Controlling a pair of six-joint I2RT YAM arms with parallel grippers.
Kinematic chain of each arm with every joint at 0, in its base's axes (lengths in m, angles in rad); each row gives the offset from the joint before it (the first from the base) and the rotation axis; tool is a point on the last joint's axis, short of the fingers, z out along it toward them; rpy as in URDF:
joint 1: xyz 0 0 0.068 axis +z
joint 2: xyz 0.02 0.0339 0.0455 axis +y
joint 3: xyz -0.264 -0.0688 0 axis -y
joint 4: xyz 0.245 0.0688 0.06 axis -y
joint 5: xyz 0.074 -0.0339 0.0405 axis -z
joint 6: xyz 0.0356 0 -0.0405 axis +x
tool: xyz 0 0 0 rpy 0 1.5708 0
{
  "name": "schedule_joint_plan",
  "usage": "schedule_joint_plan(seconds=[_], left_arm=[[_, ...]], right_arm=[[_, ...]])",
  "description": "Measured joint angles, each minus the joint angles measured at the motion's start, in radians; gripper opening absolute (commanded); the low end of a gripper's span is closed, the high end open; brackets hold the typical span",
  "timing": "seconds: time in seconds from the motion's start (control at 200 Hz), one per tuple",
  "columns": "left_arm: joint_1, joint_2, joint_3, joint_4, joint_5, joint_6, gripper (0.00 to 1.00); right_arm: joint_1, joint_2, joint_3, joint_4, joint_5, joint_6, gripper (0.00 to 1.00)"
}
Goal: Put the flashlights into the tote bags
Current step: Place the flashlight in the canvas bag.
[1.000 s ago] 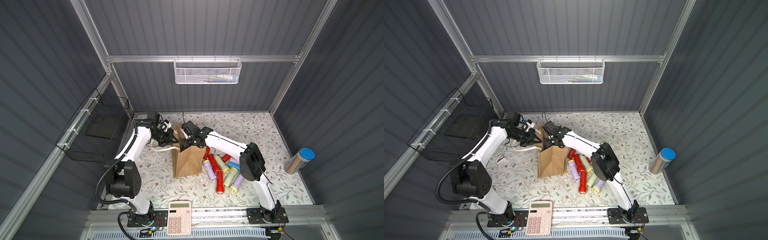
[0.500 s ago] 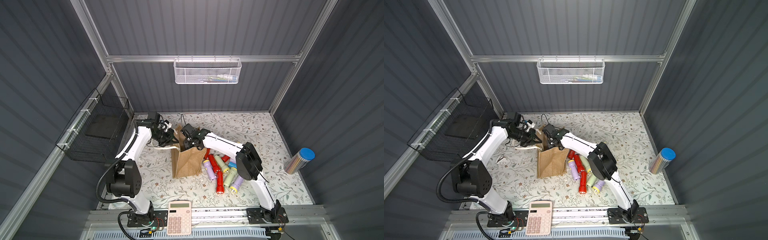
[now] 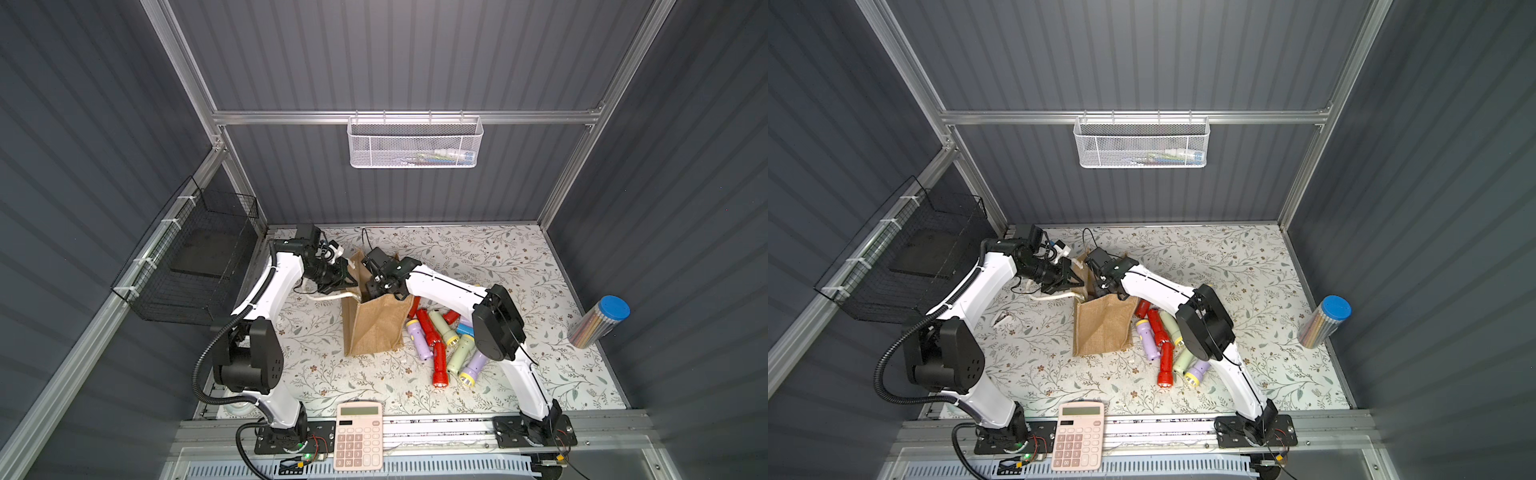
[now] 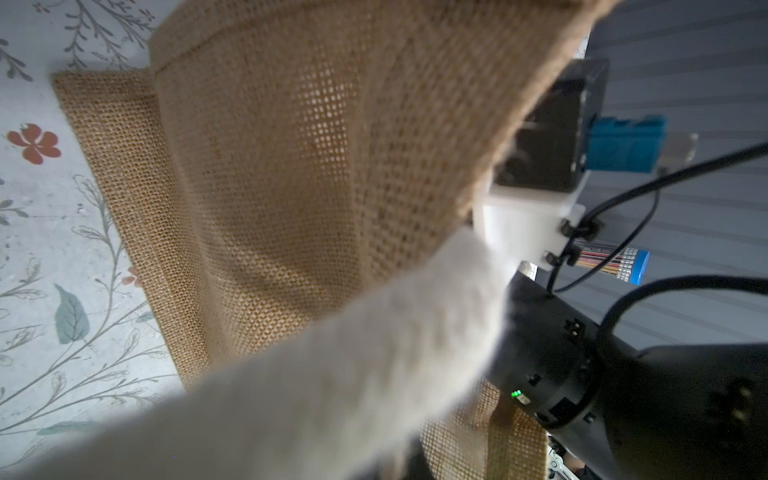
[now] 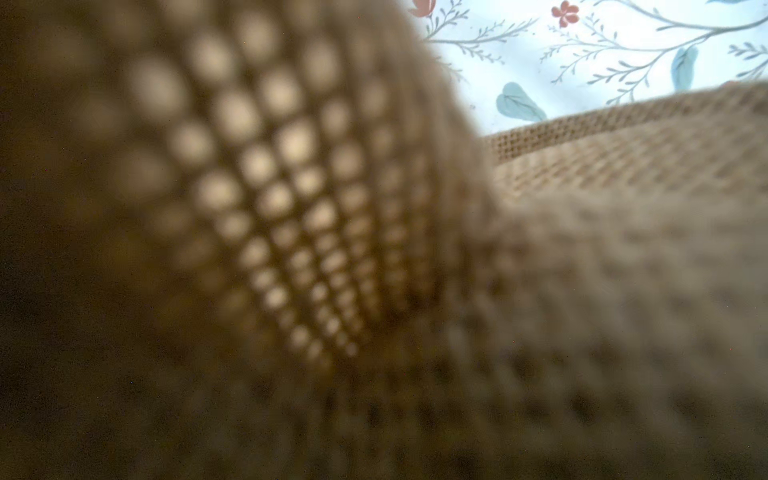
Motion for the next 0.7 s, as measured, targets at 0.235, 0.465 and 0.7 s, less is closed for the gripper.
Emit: schedule_joint_plan(seconds=[0.235,0.465,0.7], left_arm=[[0.0,0.0,0.001,-0.001,-0.004,0.004,0.0],[0.0,0.024,0.027,-0.008,-0.016,0.035,0.0],[0.0,0.041,0.035,-0.01,-0.026,0.069,0.0]], right_arm=[[-0.003,-0.053,-0.002,-0.033,-0.027,-0.027,0.63],[-0.005,-0.162,-0.016,-0.063,-0.062,-0.038,0.67],[-0.025,-0.266,-0.061,-0.05,-0.166,-0.044,0.66]])
